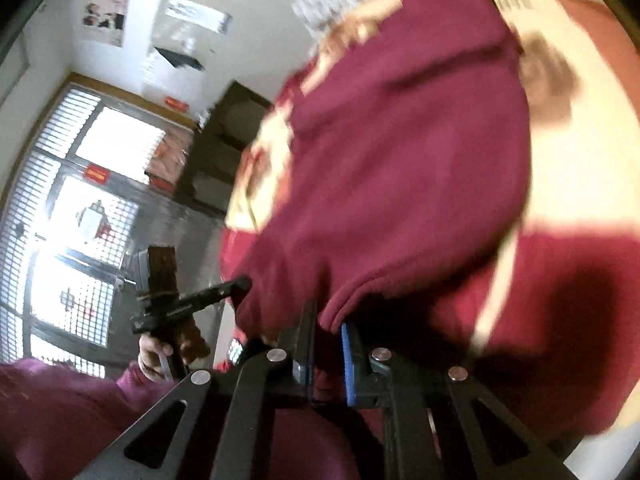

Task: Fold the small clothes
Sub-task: 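Grasp the shirt hem with the left tool and fold it toward the collar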

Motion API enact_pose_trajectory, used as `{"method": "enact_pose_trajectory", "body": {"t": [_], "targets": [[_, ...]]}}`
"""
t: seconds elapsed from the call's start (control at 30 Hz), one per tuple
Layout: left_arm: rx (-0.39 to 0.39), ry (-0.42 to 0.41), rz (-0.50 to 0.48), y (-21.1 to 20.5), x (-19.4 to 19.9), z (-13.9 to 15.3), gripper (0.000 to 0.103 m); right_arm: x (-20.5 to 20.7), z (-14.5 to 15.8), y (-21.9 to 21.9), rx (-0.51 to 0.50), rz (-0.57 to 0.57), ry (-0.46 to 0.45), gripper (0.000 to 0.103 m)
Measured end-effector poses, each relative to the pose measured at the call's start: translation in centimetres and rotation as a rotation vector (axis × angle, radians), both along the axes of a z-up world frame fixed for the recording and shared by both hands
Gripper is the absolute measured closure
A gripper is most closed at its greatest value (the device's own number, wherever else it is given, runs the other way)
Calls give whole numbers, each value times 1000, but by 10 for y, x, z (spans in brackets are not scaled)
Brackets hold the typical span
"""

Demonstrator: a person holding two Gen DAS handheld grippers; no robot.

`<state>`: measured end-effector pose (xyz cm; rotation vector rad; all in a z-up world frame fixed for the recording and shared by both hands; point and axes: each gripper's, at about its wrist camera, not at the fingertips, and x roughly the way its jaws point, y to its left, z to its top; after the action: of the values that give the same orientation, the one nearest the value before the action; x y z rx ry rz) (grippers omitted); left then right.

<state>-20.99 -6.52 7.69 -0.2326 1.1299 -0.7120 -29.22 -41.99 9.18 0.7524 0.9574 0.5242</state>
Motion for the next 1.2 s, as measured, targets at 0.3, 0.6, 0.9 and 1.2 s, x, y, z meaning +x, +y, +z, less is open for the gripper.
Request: {"method": "enact_pose_trajectory", "body": {"t": [0.3, 0.6, 0.9, 1.2], "targets": [[-82, -230, 58, -39, 112, 60, 97, 113, 42, -59, -85, -182, -191, 93], [-3, -166, 151, -87, 244, 29, 97, 236, 4, -129, -135, -356, -55, 93], [49, -218, 183, -78, 244, 57, 53, 261, -6, -172, -78, -393, 23, 92], [97, -350, 139, -111, 233, 69, 38, 242, 47, -151, -327, -393, -115, 84]]}}
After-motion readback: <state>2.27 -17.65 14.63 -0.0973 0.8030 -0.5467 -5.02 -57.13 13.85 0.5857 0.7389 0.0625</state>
